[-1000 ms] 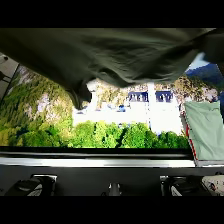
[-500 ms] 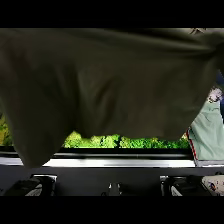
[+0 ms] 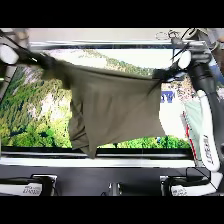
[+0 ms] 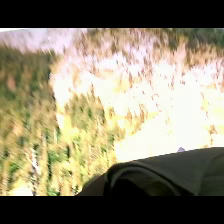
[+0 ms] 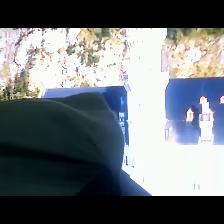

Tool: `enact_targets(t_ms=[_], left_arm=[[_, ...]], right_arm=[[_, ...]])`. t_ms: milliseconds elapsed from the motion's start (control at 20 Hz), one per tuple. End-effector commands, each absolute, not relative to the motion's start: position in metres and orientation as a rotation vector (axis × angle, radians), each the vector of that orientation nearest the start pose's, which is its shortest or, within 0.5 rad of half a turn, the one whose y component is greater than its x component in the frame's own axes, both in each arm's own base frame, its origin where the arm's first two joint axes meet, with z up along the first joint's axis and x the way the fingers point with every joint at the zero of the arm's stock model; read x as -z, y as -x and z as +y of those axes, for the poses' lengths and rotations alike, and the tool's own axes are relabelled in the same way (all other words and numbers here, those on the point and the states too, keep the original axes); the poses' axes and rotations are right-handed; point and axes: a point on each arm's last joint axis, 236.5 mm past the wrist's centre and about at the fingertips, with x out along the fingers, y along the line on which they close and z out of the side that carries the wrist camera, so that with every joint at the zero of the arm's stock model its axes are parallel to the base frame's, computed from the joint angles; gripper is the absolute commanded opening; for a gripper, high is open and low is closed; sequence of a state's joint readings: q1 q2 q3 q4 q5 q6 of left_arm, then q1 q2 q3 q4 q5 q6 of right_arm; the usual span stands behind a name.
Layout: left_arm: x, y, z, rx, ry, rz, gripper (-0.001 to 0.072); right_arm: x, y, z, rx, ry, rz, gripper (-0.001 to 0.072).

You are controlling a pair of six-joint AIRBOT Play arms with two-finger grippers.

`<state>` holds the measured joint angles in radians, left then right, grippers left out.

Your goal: Fold the shirts.

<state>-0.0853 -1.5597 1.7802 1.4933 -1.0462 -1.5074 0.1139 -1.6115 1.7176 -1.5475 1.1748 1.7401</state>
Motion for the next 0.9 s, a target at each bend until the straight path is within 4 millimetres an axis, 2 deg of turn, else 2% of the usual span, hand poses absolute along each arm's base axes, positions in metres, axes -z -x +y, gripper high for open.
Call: enact_targets(t_ms=[0,50,100,150,200,300,350,400,500,600,700,750,850], left_arm=[[-0.044,-0.52,-0.095,0.212,0.12,1.129,0.0357],[-0.04,-0.51,-0.093,0.21,0.1,1.174,0.0598],[-0.042,-0.498,-0.084,0.212,0.058,1.216,0.0669],[-0.048,-0.48,-0.072,0.216,0.01,1.27,0.0664],[-0.052,-0.459,-0.06,0.202,0.001,1.336,0.0652],[-0.058,-0.414,-0.05,0.204,0.038,1.43,0.0501],[-0.051,-0.389,-0.055,0.223,0.076,1.459,0.0502],[-0.038,-0.362,-0.061,0.23,0.123,1.489,0.0503],[0.007,-0.303,-0.074,0.218,0.237,1.545,0.0509],[0.049,-0.252,-0.089,0.216,0.355,1.581,0.0509],[0.078,-0.227,-0.097,0.197,0.431,1.587,0.0509],[0.089,-0.224,-0.098,0.189,0.451,1.58,0.0509],[0.1,-0.235,-0.096,0.159,0.467,1.535,0.0509]], right_arm=[[-0.013,-0.52,0.085,-0.017,-0.267,1.172,0.0039],[-0.018,-0.517,0.091,-0.037,-0.288,1.182,0.0213],[-0.029,-0.511,0.089,-0.054,-0.249,1.19,0.0482],[-0.039,-0.502,0.076,-0.057,-0.148,1.204,0.0505],[-0.047,-0.487,0.055,-0.022,-0.057,1.238,0.0506],[-0.044,-0.447,0.031,-0.017,-0.069,1.395,0.0487],[-0.036,-0.429,0.026,-0.045,-0.125,1.471,0.0487],[-0.028,-0.415,0.022,-0.074,-0.179,1.523,0.0487],[-0.011,-0.391,0.016,-0.112,-0.285,1.592,0.0487],[0.002,-0.369,0.015,-0.154,-0.308,1.659,0.0492],[0.01,-0.359,0.015,-0.149,-0.309,1.691,0.0492],[0.011,-0.358,0.016,-0.15,-0.31,1.695,0.0492],[0.011,-0.358,0.015,-0.149,-0.309,1.695,0.0492]])
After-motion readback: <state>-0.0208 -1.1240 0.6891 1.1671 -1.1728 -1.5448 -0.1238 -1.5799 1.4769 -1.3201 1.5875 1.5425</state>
